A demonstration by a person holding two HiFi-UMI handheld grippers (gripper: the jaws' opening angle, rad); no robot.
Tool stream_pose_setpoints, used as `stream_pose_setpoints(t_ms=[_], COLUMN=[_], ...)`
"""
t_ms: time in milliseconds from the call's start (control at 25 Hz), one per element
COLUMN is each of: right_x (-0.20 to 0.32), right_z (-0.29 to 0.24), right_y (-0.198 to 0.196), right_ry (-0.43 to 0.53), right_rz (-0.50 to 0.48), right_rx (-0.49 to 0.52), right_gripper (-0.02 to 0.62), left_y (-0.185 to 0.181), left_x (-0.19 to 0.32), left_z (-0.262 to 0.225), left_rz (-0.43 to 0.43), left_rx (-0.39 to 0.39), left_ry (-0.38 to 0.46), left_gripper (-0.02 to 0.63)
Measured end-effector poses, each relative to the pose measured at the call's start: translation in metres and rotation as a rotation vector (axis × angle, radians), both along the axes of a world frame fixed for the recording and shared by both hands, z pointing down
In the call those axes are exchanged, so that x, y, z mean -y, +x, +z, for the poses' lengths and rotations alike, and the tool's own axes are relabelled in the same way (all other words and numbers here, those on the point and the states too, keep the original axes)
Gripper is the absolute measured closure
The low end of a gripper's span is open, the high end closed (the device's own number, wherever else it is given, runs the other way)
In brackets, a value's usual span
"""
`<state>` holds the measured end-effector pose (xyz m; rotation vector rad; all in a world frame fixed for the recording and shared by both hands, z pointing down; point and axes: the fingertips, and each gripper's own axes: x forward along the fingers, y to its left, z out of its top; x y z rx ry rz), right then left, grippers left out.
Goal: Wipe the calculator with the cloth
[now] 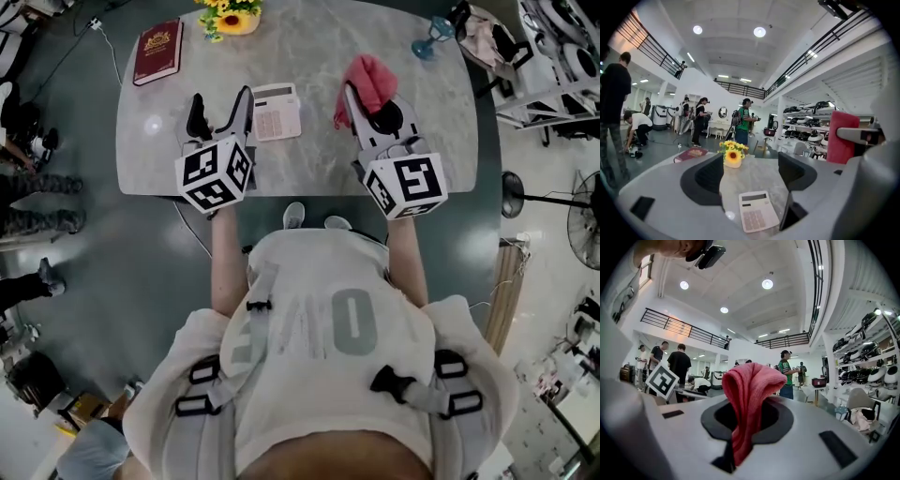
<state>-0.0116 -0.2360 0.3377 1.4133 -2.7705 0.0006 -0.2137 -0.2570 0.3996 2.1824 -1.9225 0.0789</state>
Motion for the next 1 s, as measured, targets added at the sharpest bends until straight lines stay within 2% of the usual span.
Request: stream_pose_setpoints(t_ms=[200, 480, 640, 920, 1000], right_x=[-0.001, -0.005, -0.006, -0.007, -0.006], right_z=[0.009, 0.019, 0.032, 0.038, 0.039], right_y=[-0.002, -0.012, -0.016, -0.016, -0.012], right_ry=[-0.026, -0.061, -0.077, -0.095, -0.102], right_rz=[0.005, -0.009, -0.022, -0.029, -0.027], right_rx=[-0.021, -0.038, -0.054, -0.063, -0.061], right_gripper=[0.538, 0.538, 0.538, 0.538, 0.538], left_y=[-0.01, -0.027, -0.031, -0.035, -0.033], left_x=[0.004, -0.001, -0.006, -0.012, -0.013], left_z=[0.078, 0.163, 0.213, 0.262, 0.266], left_rz=[-0.048, -0.07, -0.051, -0.008, 0.0], left_rx=[-0.137, -0.04, 0.006, 0.083, 0.08], left_ry=[-0.178, -0.405, -0.524, -0.673, -0.695], left_gripper=[0.258, 0.258, 0.258, 0.258, 0.258])
